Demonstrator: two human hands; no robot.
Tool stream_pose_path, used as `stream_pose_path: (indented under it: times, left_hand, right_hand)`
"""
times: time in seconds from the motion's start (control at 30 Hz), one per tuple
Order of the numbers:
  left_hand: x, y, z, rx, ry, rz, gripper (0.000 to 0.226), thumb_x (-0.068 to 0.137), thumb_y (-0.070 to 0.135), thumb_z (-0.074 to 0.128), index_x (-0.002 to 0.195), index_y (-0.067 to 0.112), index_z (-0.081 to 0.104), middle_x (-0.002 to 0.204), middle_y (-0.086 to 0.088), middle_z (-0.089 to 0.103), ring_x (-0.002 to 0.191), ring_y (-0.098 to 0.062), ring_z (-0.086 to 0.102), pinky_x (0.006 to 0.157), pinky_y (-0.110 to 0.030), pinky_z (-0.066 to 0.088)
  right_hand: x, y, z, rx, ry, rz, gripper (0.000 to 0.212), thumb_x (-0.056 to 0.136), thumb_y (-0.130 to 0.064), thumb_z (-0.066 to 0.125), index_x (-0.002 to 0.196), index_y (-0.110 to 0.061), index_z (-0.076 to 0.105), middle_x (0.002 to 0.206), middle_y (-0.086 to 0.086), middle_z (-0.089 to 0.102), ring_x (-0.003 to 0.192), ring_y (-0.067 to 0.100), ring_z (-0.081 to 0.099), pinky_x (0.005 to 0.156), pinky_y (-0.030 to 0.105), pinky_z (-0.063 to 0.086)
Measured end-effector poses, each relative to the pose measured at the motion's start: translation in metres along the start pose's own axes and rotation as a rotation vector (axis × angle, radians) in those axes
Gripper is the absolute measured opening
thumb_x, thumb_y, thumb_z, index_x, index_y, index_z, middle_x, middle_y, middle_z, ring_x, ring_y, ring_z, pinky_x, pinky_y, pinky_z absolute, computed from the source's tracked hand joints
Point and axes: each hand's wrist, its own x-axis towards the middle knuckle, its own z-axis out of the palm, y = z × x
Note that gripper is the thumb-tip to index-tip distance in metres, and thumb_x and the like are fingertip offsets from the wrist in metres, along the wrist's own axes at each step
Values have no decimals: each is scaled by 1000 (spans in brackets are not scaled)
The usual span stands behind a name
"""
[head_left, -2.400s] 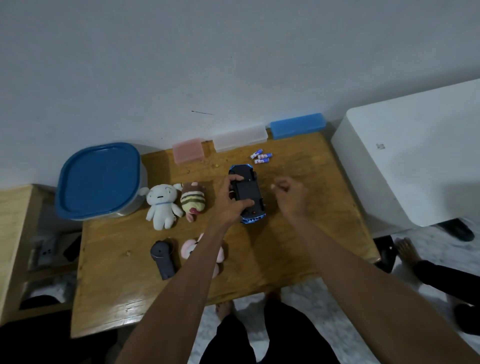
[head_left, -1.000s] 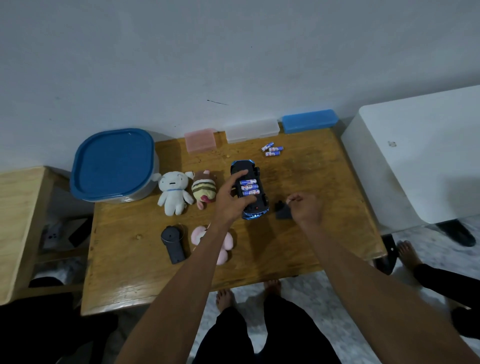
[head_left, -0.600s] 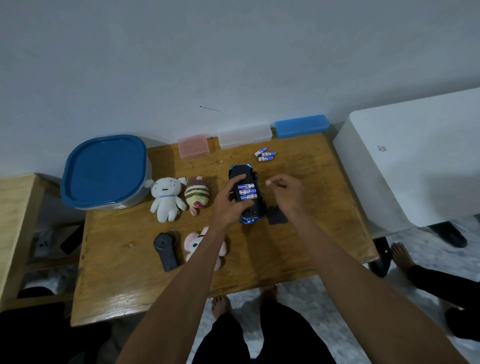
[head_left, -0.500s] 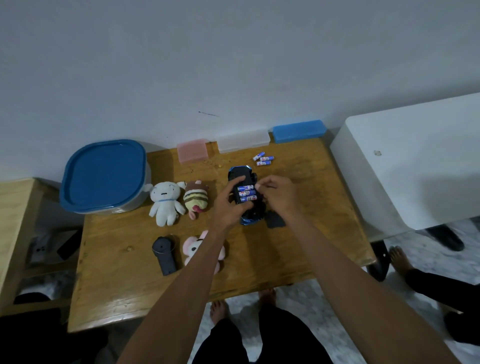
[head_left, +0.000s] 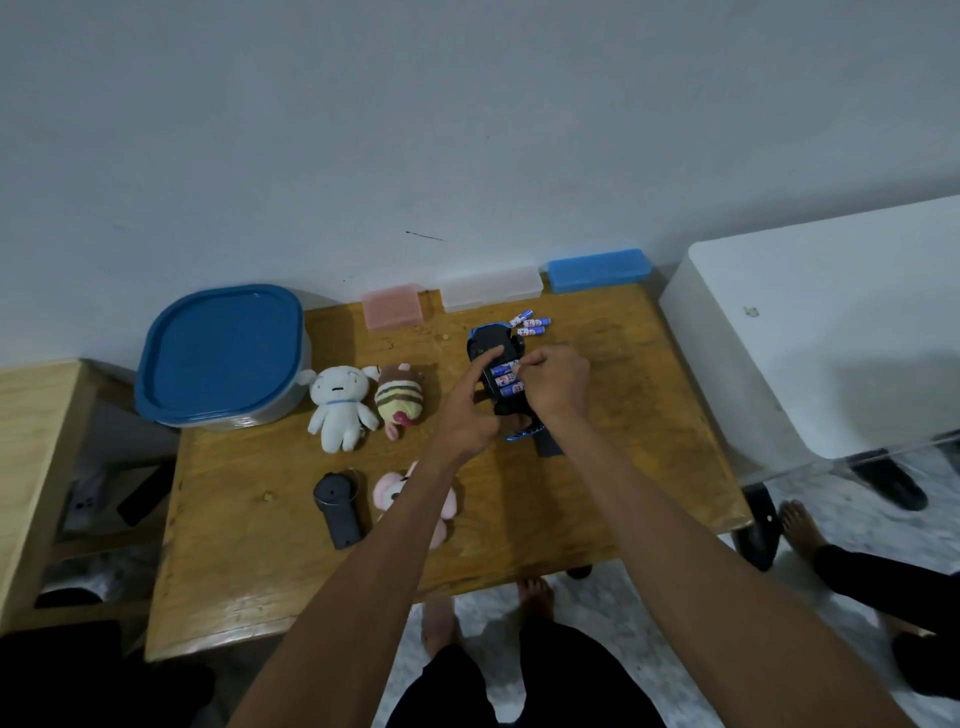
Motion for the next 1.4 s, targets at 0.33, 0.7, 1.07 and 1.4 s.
stream_pose_path:
  times: [0.33, 0.7, 1.07, 1.4]
  left_hand:
    - [-7, -4, -8, -31, 17, 6, 95, 66, 4, 91, 145, 34, 46, 133, 11, 55, 116, -16, 61, 90, -45, 60]
    - [-7, -4, -10, -70, 16, -1, 92, 64, 4, 93, 141, 30, 50, 136, 3, 57, 113, -9, 62, 87, -35, 61]
    - [0, -4, -27, -36, -55, 51, 93, 69, -16, 76, 146, 25, 47, 140, 0, 56, 124, -15, 57, 87, -26, 57]
    - [0, 5, -31, -24, -48, 107, 91, 72, -15, 78, 148, 23, 45, 140, 5, 53, 111, 8, 60, 89, -27, 58]
  right_hand:
    - [-9, -7, 1, 179, -37, 67, 12, 85, -21, 77, 87, -12, 69, 95, 4, 72, 87, 17, 69, 73, 29, 59]
    - [-18, -20, -8, 342, 49, -105, 17, 87, -6, 69, 101, -15, 66, 96, -2, 67, 86, 9, 65, 68, 19, 52]
    - [-18, -16, -4, -331, -156, -399, 22, 87, -27, 70, 109, -23, 74, 105, 1, 62, 88, 13, 61, 71, 25, 52]
    - [-33, -44, 0, -471, 16, -366, 18, 86, -35, 66, 97, -27, 77, 80, -5, 70, 67, 11, 56, 48, 19, 31]
